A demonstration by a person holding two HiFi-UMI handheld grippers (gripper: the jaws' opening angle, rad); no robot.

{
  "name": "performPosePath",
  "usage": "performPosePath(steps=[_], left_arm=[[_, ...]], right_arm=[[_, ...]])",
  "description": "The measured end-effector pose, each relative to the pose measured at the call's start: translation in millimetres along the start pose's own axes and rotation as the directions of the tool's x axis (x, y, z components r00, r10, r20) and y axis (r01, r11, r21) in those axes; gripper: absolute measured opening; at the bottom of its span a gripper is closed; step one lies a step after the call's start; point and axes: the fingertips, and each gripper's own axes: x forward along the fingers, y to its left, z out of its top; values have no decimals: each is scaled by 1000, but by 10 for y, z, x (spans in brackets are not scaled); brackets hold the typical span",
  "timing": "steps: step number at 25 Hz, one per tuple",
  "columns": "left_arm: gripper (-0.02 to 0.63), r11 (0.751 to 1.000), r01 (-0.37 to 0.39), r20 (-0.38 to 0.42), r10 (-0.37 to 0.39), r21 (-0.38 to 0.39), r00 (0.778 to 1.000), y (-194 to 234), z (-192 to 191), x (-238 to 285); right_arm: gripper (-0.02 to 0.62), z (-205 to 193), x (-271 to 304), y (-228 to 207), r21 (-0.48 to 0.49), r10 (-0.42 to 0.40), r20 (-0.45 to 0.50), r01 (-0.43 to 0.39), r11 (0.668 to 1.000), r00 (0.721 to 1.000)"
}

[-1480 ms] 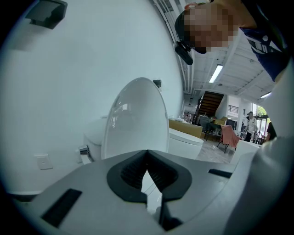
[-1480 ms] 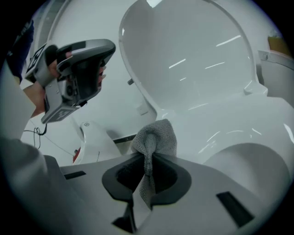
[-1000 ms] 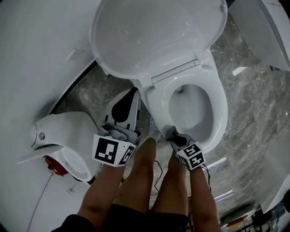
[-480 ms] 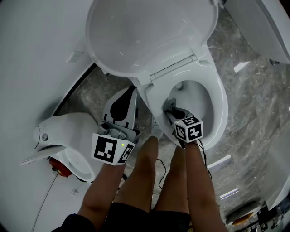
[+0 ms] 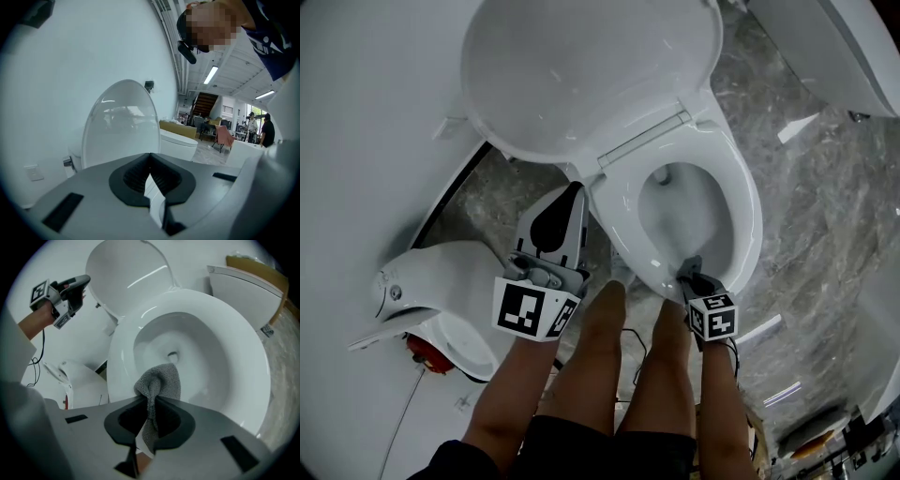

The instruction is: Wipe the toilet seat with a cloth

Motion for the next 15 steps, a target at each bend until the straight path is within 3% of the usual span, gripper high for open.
performPosePath(steps=[3,11,15], left_arm=[[12,1000,6,4,-6,8,1000,-35,35,12],[12,998,37,-11,-36,41,999,-192,19,41],[12,997,60,-18,-59,54,998,-257,28,49]], right_arm=[[51,84,55,64,29,-18,23,18,999,1000],[52,1001,494,912,-50,133,161,-126,991,978],[52,896,432,974,-47,147,150,-141,989,978]])
